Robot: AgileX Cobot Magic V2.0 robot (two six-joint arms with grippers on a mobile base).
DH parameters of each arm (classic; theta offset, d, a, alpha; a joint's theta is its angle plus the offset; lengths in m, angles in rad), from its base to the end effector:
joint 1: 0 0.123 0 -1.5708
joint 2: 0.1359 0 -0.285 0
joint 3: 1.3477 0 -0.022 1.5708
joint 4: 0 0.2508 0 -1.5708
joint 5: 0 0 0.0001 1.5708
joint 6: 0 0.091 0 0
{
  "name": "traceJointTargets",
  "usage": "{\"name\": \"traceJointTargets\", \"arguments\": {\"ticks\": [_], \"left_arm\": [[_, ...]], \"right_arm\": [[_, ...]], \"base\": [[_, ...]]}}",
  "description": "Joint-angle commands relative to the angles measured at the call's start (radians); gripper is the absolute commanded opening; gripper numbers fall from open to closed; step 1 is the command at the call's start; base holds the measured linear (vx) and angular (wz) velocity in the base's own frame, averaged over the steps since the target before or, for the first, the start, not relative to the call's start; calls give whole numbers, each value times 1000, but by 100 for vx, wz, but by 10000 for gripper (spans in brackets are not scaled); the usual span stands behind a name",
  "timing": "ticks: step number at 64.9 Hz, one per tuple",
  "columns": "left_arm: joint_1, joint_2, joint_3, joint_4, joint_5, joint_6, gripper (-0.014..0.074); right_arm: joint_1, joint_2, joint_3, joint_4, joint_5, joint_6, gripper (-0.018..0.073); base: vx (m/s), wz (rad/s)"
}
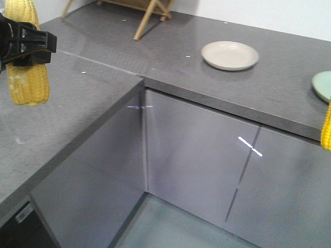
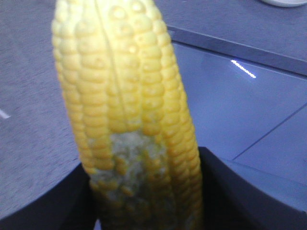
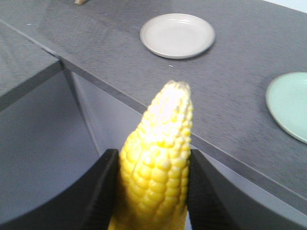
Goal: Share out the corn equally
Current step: 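Drive the base along the counter toward the second pair of plates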
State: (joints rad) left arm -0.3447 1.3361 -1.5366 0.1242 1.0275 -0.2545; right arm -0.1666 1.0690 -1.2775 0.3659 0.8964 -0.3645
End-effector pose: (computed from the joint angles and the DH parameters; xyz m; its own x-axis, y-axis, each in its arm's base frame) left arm 0.2603 -0.0832 0.4380 -0.6702 0.0410 -0.7410 0.1379 0.9880 -0.0700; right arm 0.2066 -0.0089 0.4363 -0.5158 -0.0392 -0.8558 -0.1411 0.9892 0.0398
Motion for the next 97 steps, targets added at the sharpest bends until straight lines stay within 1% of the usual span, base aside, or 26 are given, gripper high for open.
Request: {"name": "traceJointTargets", "arguments": {"ticks": [1, 38, 97], "left_arm": [[1, -28, -25, 2, -59, -7, 72], [1, -28, -25, 2, -59, -7, 72], [1, -28, -25, 2, -58, -7, 72]], "right_arm": [[-7, -16, -25, 15, -65, -3, 193], [-7, -16, -25, 15, -65, -3, 193], [-7, -16, -25, 15, -64, -3, 193]], "base": [[1, -47], [1, -38], [6, -21]]}}
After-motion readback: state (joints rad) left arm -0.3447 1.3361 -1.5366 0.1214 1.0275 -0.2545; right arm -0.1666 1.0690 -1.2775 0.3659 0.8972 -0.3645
